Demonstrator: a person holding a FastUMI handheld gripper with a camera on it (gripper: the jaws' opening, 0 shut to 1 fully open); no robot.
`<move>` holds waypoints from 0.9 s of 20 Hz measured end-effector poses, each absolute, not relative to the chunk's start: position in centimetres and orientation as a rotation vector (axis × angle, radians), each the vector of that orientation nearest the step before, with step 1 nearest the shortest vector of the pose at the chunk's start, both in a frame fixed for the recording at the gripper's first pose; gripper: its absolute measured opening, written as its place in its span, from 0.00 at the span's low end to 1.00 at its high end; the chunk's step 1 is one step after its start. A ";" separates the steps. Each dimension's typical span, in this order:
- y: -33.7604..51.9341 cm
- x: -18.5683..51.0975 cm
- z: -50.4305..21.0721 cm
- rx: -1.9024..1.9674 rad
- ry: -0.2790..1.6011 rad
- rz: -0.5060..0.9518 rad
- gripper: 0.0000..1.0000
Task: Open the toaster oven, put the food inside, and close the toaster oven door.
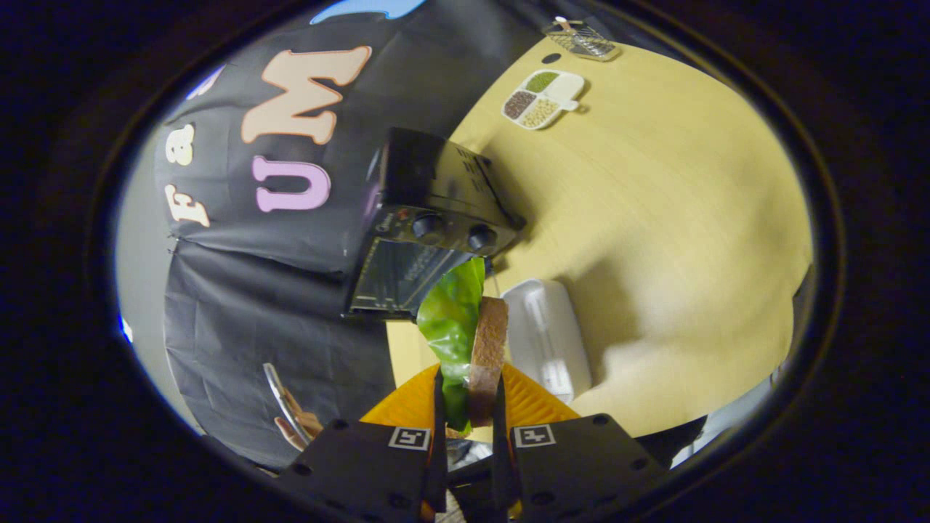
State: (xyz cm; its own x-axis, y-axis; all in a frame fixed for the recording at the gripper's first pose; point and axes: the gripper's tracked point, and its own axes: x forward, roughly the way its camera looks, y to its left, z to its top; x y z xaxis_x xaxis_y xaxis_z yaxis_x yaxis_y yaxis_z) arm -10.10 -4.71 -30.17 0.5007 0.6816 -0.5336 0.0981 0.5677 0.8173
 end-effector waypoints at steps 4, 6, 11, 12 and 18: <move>-0.2 -10.6 -28.3 1.000 0.893 0.427 0.27; 2.2 -10.8 -27.8 1.063 0.851 0.420 0.27; 7.3 -9.6 -28.0 1.174 0.758 0.358 0.27; 8.3 -8.9 -28.0 1.202 0.732 0.350 0.27; 12.2 -4.6 -29.0 1.259 0.611 0.269 0.27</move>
State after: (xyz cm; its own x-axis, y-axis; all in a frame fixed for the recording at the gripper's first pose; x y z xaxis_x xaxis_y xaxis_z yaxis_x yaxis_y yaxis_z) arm -4.60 12.22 -29.04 0.8122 0.5108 -0.2817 0.1369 0.3026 0.9432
